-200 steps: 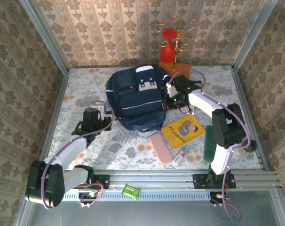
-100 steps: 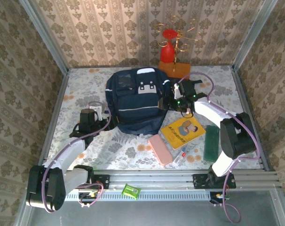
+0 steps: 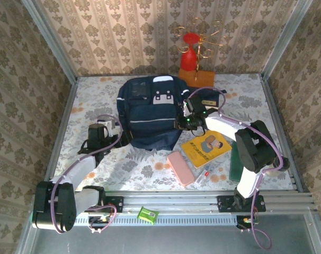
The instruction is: Pack the student bag
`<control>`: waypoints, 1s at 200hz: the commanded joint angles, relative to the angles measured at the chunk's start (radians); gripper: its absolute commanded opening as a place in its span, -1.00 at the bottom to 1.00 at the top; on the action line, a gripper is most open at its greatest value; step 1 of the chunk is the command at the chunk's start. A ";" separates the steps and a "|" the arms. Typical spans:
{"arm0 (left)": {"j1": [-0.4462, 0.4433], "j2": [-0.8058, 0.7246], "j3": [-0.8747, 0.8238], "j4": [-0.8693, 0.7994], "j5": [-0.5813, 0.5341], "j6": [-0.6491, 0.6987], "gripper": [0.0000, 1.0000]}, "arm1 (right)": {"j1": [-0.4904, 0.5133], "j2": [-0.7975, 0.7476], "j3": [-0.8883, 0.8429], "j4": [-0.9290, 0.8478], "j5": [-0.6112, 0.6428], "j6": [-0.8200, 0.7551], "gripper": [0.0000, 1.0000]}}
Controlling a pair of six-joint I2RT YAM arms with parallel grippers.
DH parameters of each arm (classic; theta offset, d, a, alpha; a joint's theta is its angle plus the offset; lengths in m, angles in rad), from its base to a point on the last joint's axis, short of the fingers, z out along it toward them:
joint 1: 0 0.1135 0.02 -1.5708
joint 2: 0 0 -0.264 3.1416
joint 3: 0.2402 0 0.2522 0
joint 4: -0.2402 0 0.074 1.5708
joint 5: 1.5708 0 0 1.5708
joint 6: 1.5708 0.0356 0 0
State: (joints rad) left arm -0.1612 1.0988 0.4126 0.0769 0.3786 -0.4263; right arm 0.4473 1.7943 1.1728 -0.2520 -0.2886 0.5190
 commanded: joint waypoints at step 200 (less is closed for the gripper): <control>0.017 0.252 0.019 0.291 0.307 -0.018 0.42 | -0.122 -0.018 0.111 -0.136 -0.063 -0.193 -1.00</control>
State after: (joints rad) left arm -0.1490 1.3888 0.4168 0.3660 0.6605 -0.4717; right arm 0.3534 1.7767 1.2297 -0.3916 -0.3523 0.3748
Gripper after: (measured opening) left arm 0.730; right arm 0.091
